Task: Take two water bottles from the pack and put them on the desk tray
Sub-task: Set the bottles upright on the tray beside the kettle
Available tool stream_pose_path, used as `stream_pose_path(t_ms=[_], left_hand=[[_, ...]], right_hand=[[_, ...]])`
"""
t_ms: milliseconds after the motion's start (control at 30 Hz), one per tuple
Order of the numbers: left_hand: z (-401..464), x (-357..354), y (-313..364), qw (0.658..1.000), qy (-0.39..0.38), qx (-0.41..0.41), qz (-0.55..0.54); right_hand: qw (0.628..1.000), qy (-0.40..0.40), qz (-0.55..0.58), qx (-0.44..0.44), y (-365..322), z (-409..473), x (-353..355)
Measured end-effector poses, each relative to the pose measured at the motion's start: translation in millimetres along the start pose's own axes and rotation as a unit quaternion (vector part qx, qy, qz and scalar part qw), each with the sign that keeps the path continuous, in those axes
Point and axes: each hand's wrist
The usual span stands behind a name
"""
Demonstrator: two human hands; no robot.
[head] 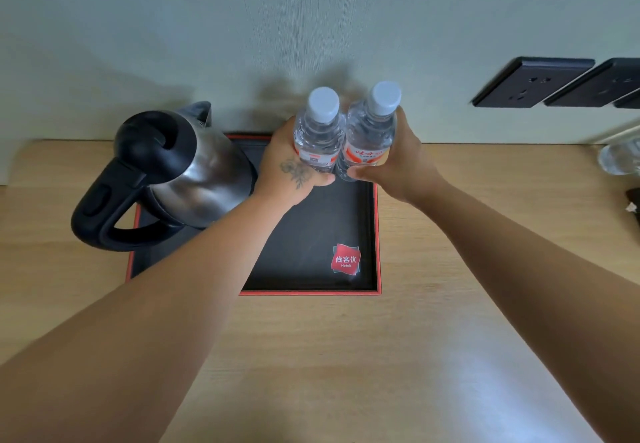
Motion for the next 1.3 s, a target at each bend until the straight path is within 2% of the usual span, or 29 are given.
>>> stream_pose_path(t_ms=[200, 267, 367, 433, 533, 700, 900, 1300], left_hand=[[-29, 13, 35, 0.997, -0.025, -0.065, 0.015], [-38, 20, 51, 0.993, 0.000, -0.075, 0.088], [-44, 30, 81, 0.973, 0.033, -0.154, 0.171], [-43, 36, 102, 0.958, 0.028, -0.189, 0.213], [-33, 40, 126, 0.946, 0.000, -0.184, 0.268], [-26, 42, 142, 0.925, -0.034, -0.188, 0.329], [-26, 48, 146, 0.902, -0.052, -0.204, 0.376], [-27, 44, 157, 0.876, -0.075, -0.184, 0.438]], right_hand=[[0.991, -0.005, -0.129, 0.041, -22, -21, 34], [0.984, 0.020, -0.169, 0.057, -34, -29, 52], [0.967, 0.089, -0.221, 0.085, -55, -40, 75], [0.950, 0.128, -0.265, 0.100, -68, -44, 85], [0.933, 0.148, -0.308, 0.111, -81, -42, 90], [0.942, 0.121, -0.298, 0.098, -92, -33, 92], [0.937, 0.125, -0.314, 0.087, -94, -34, 89], [0.941, 0.109, -0.312, 0.070, -94, -34, 91]])
Point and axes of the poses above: each hand's wrist, its own z-axis towards the middle knuckle, its own x-axis out of the back of the hand, y = z × x, and after that the axes turned 14 degrees about -z, right-handed
